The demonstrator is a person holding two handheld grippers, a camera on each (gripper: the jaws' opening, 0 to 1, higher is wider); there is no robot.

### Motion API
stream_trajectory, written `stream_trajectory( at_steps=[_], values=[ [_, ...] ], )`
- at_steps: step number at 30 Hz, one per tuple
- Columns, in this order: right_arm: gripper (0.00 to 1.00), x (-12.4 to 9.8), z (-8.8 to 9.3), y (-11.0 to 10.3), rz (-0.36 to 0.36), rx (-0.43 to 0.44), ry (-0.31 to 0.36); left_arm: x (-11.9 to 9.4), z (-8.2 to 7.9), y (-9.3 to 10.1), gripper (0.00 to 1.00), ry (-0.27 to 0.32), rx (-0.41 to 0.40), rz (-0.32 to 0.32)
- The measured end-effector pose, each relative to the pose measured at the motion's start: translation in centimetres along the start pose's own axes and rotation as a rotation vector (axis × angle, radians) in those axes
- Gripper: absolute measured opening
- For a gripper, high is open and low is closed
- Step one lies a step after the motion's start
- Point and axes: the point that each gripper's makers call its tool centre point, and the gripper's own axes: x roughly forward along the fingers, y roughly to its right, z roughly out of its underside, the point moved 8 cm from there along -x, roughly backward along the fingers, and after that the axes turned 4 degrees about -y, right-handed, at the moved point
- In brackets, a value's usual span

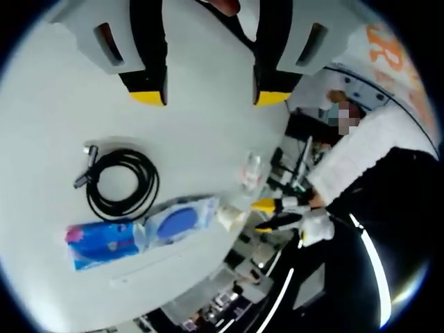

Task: Arrange the tabletop items into an orderly group along one side of the table until the central work area is clear of visible clutter.

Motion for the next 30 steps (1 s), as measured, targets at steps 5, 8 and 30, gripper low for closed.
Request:
stream_trajectory(
  at_steps=[5, 8, 30],
  values=[
    [0.48, -0.1, 0.4, -0.1, -0.009, 0.015, 0.005, -0.8, 0.9, 0.7, 0.81, 0.006, -0.028, -0.028],
    [0.48, -0.1, 0.7, -0.2, -0.009, 0.01, -0.004, -1.0, 1.6, 1.2, 0.8, -0.004, -0.04, -0.026],
    [0.48, -0.4, 1.8, -0.6, -0.004, 0.009, -0.022, -2.8, 5.9, 2.2, 0.78, -0.01, -0.154, -0.069]
  ],
)
